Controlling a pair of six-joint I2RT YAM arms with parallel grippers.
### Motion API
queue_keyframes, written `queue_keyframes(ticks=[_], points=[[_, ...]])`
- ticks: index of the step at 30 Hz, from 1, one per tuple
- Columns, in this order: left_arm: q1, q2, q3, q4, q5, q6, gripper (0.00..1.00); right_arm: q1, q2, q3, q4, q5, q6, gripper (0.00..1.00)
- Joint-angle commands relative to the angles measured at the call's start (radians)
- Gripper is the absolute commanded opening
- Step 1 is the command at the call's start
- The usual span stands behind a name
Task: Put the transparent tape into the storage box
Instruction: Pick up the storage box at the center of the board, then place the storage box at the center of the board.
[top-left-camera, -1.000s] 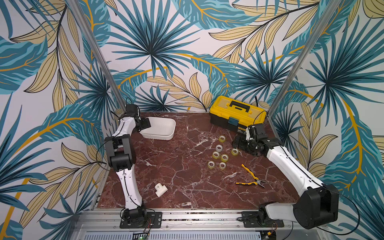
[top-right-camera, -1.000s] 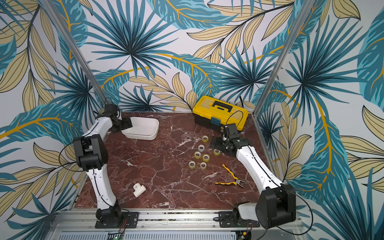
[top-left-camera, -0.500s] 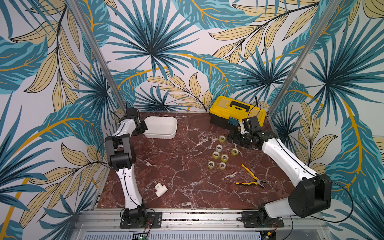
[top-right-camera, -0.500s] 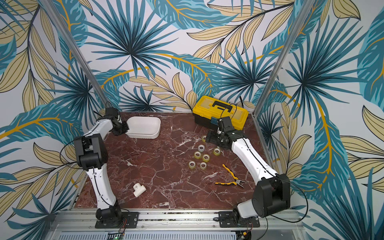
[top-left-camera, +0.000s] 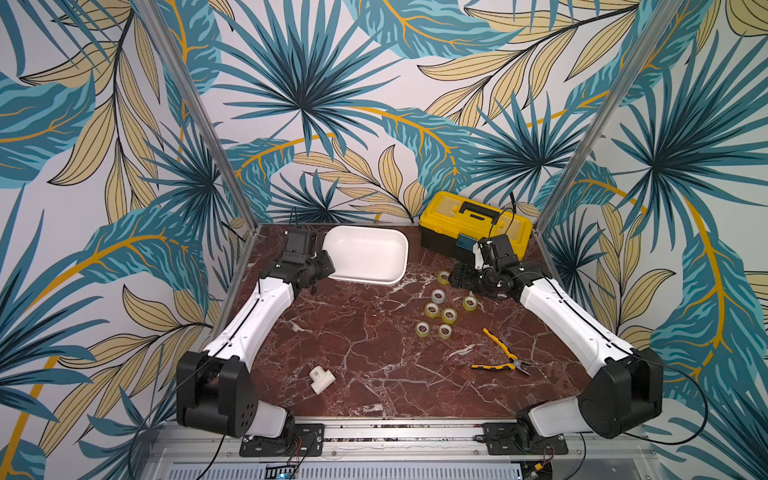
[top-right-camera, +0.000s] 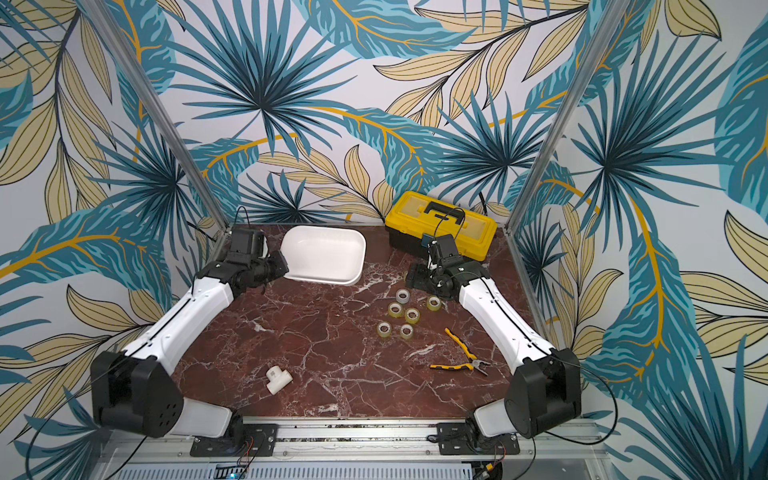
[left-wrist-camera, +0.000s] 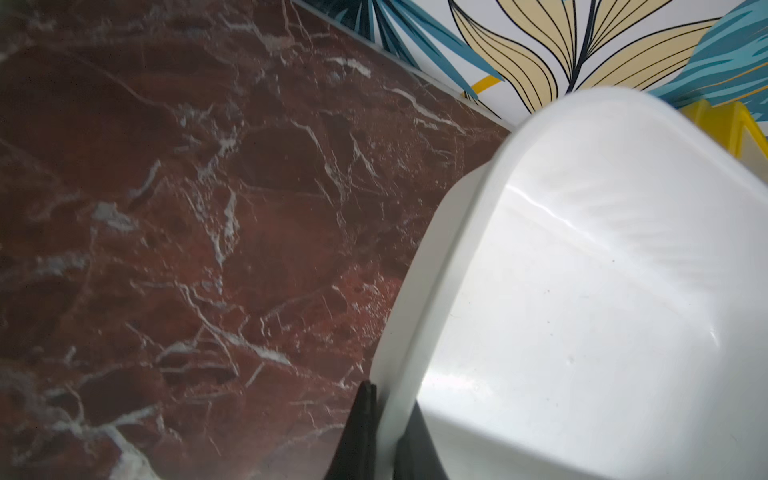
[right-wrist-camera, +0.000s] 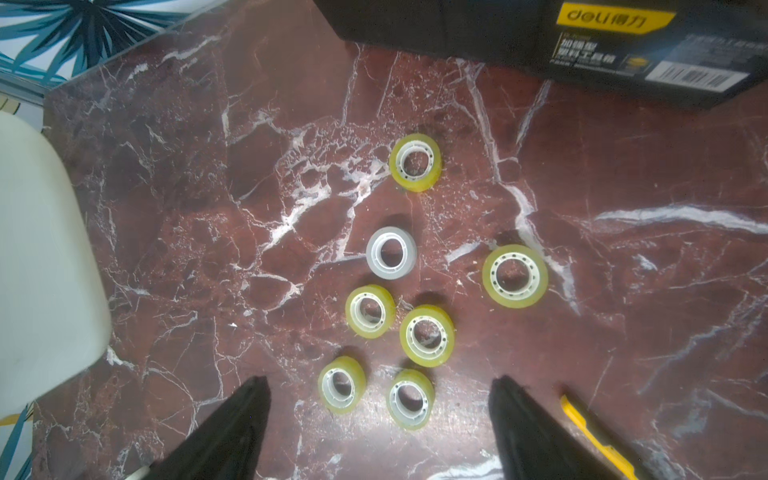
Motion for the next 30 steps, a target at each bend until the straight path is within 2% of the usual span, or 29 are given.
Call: queue_keyframes(ticks=[1,4,6,9,15,22,30], points=[[-0.058,-0.099,-0.194,0.028,-0.089,-0.187,0.00,0.012,-0.061,-0.056,-0.020,0.002,0.010,0.87],[-0.095,-0.183,-0.331,0.064,-0.143,-0.256,0.00,0.015,-0.090,-0.088,-0.019,0.001,0.013,0.87],[-0.115,-0.195,-0.365,0.072,-0.163,-0.263,0.00,0.019,-0.109,-0.107,-0.021,0.001,0.016,0.87],[-0.143,-0.160,-0.358,0.089,-0.186,-0.237,0.00,0.021,-0.135,-0.134,-0.021,0.010,0.023,0.87],[-0.155,-0.035,-0.339,0.186,-0.157,-0.202,0.00,0.024,-0.158,-0.166,-0.022,0.025,0.036,0.88],[-0.174,0.081,-0.289,0.210,-0.147,-0.155,0.00,0.027,-0.149,-0.170,-0.022,0.039,0.041,0.89],[-0.213,0.097,-0.308,0.232,-0.133,-0.204,0.00,0.032,-0.126,-0.170,-0.022,0.050,0.046,0.90]])
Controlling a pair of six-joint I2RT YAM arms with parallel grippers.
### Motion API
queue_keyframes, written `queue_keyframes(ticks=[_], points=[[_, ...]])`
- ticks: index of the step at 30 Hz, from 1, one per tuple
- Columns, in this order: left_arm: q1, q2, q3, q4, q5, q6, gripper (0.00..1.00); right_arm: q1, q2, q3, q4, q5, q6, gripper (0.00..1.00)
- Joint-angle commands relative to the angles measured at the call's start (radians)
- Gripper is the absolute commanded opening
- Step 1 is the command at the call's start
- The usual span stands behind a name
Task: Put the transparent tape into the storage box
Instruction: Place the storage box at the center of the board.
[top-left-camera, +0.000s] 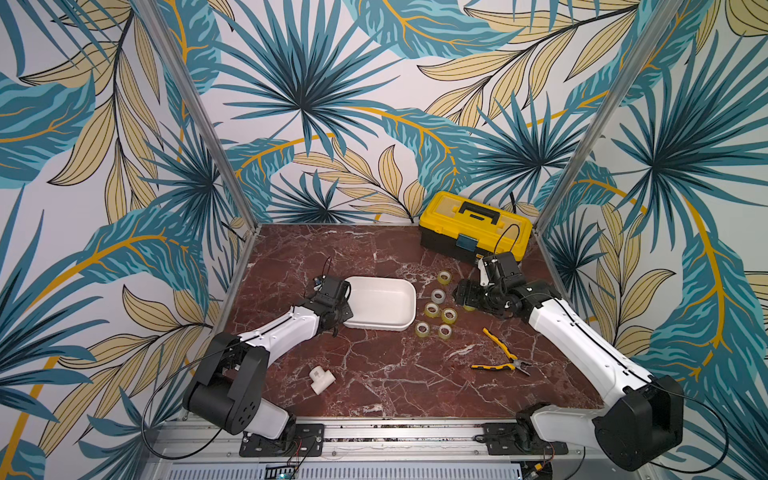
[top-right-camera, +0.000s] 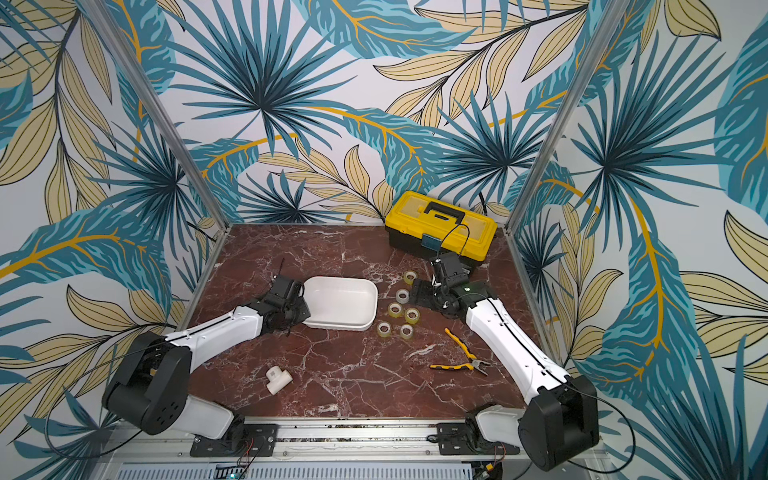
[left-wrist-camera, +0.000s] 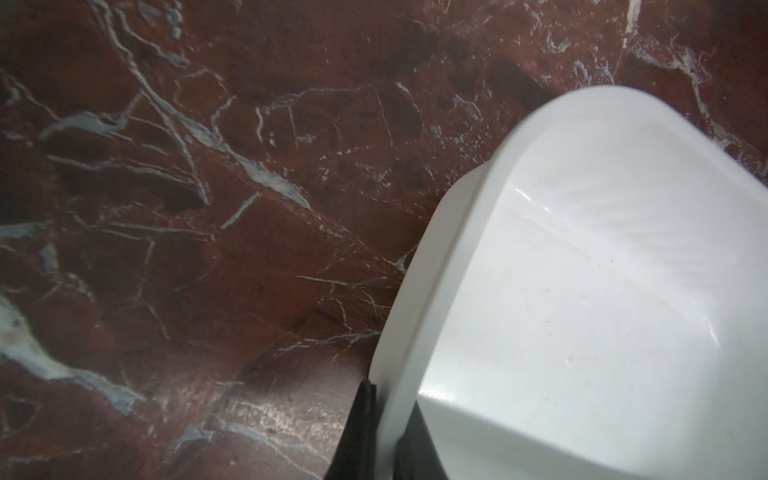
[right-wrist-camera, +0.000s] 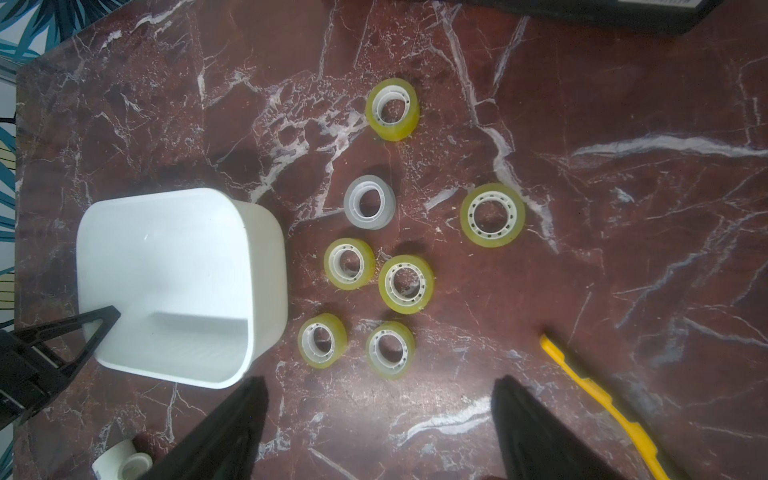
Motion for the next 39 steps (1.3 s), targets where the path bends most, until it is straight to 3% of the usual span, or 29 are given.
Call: queue_keyframes(ticks=[1,19,25,33,39], points=[[-0.019,-0.011,0.007,0.050,0.005,-0.038,0.00,0.006,0.017,-0.022,-0.016,0.019,0.011,0.90],[-0.032,-0.023,-0.032,0.048,0.008,-0.073,0.00,0.017,0.057,-0.019,-0.016,0.032,0.011,1.00],[-0.033,-0.027,-0.034,0.045,0.012,-0.075,0.18,0.017,0.062,-0.021,-0.014,0.034,0.016,1.00],[-0.036,-0.064,-0.045,0.043,0.016,-0.085,0.28,0.016,0.066,-0.022,-0.015,0.039,0.013,1.00],[-0.036,-0.173,-0.047,0.014,-0.007,-0.065,0.39,0.017,0.100,-0.008,-0.016,0.038,0.016,1.00]])
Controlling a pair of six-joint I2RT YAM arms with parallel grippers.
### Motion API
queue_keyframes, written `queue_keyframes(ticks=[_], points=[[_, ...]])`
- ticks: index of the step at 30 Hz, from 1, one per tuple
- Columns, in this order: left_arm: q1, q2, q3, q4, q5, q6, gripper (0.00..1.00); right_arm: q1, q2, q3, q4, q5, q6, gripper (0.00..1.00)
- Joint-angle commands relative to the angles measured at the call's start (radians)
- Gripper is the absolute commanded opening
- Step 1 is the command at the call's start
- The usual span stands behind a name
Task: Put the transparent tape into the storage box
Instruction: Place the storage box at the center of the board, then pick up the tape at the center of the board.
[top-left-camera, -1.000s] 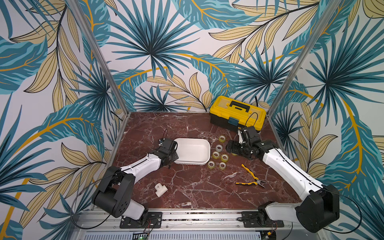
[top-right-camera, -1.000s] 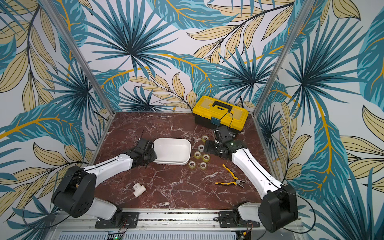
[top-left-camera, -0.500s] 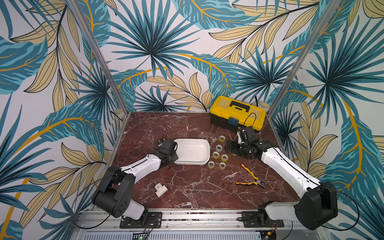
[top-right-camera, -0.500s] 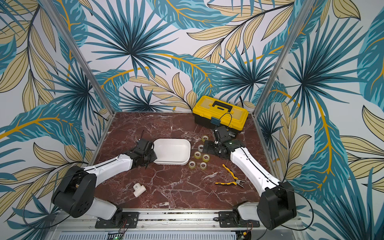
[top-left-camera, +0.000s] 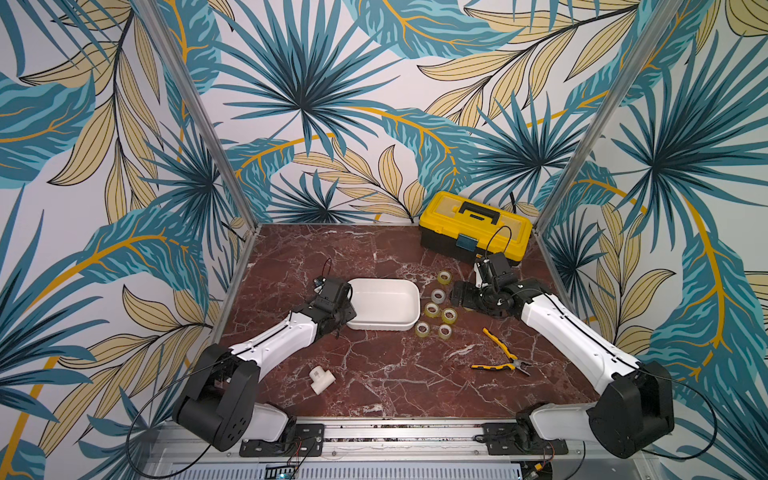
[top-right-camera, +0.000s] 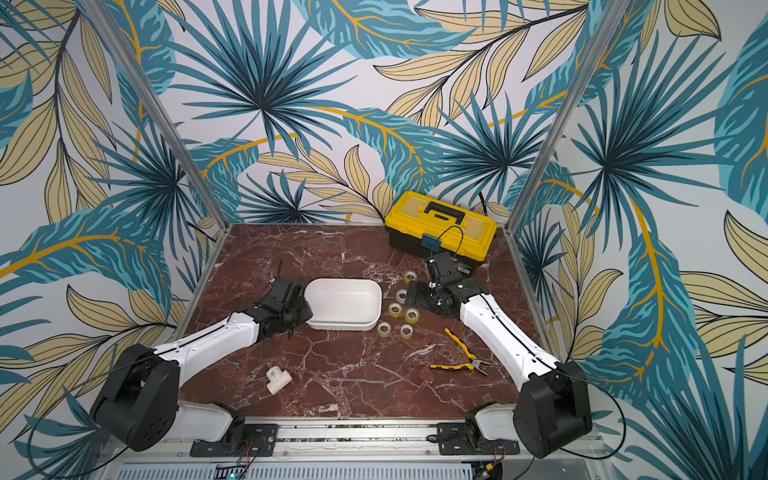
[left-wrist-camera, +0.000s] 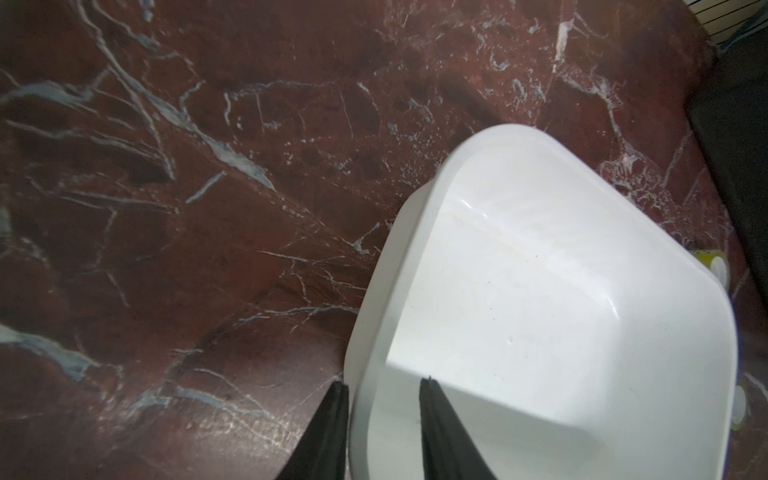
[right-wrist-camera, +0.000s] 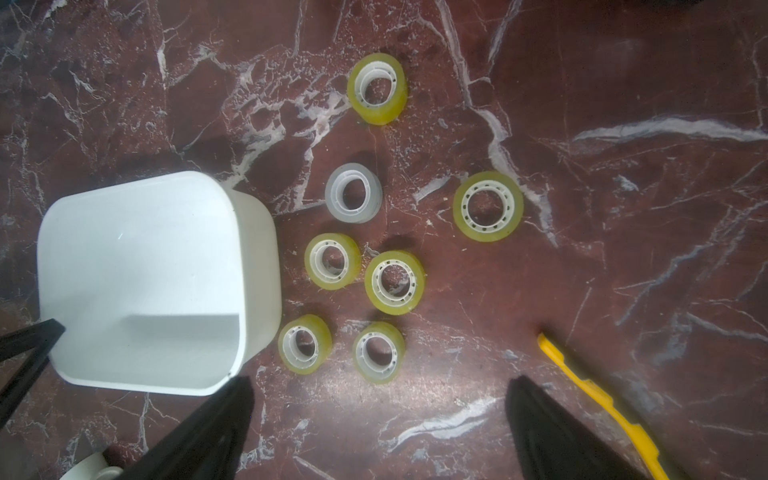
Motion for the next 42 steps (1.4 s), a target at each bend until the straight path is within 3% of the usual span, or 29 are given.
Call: queue_keyframes(ticks=[1,4,9,14,22,31,42], points=[[-0.003,-0.090,-0.008,-0.019,-0.029,0.025,0.41,0.004,0.042,-0.004,-0.016,0.010,0.012,1.00],[-0.003,-0.163,0.018,-0.052,-0.052,0.089,0.48,0.002,0.081,0.011,-0.017,0.024,0.004,0.99],[-0.003,-0.225,0.124,-0.133,-0.097,0.247,0.62,-0.024,0.156,0.042,-0.039,0.070,-0.001,0.74],[-0.003,-0.262,0.184,-0.157,-0.124,0.325,1.00,-0.062,0.218,0.053,-0.048,0.137,0.010,0.64],[-0.003,-0.263,0.144,-0.085,-0.127,0.353,1.00,-0.116,0.315,0.081,-0.044,0.224,0.025,0.46],[-0.002,-0.194,0.163,-0.095,-0.062,0.380,1.00,-0.174,0.392,0.088,0.035,0.206,0.033,0.45],[0.009,-0.151,0.169,-0.089,-0.064,0.394,1.00,-0.178,0.423,0.125,0.051,0.149,0.046,0.45]])
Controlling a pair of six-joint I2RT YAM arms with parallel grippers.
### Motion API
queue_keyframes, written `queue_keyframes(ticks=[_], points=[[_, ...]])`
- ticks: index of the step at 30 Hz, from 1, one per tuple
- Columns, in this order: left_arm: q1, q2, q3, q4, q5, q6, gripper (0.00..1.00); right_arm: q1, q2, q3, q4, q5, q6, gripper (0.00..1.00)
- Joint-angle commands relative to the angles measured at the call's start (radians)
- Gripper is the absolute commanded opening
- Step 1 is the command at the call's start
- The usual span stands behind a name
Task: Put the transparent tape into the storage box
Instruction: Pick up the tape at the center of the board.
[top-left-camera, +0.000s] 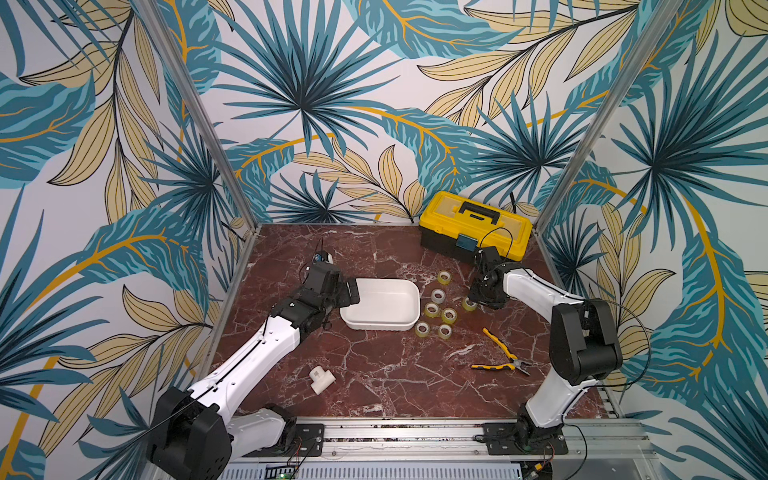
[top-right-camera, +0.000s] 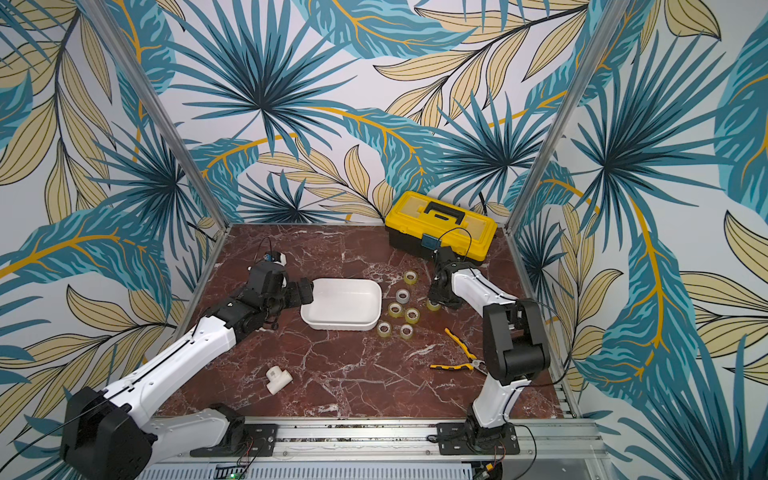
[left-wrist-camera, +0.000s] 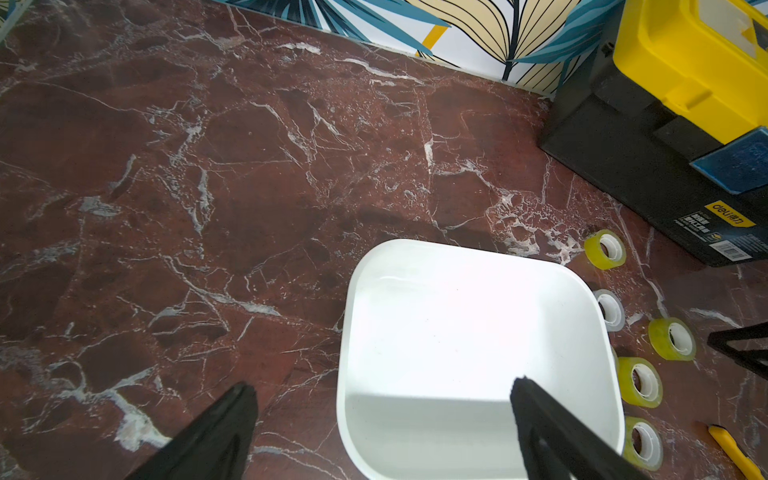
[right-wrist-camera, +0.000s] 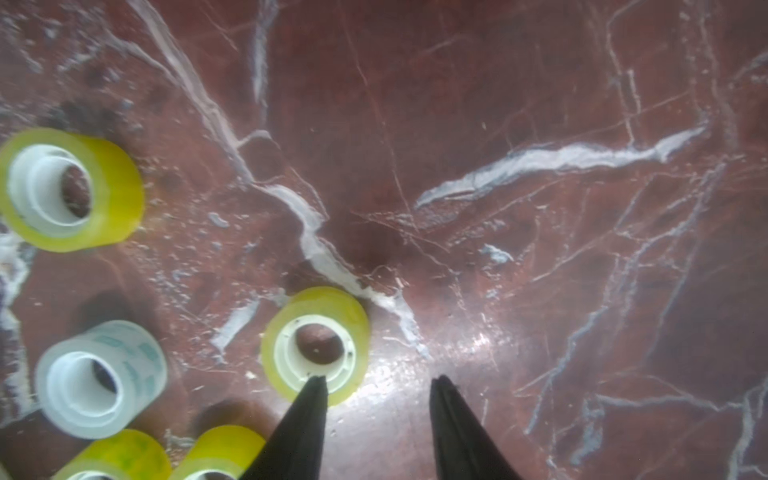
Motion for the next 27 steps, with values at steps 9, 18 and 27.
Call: queue_keyframes(ticks=[9,18,27], points=[[0.107,0.038,0.008,-0.023,0.025,0.022,1.00,0.000,0.073,-0.036,0.049,-0.040,0.029,0.45],[0.135,0.121,-0.011,0.033,0.139,0.034,1.00,0.000,0.105,-0.058,0.089,-0.055,0.043,0.34],[0.135,0.216,-0.059,0.127,0.185,0.021,1.00,0.000,0.067,-0.096,0.099,-0.060,0.053,0.00]])
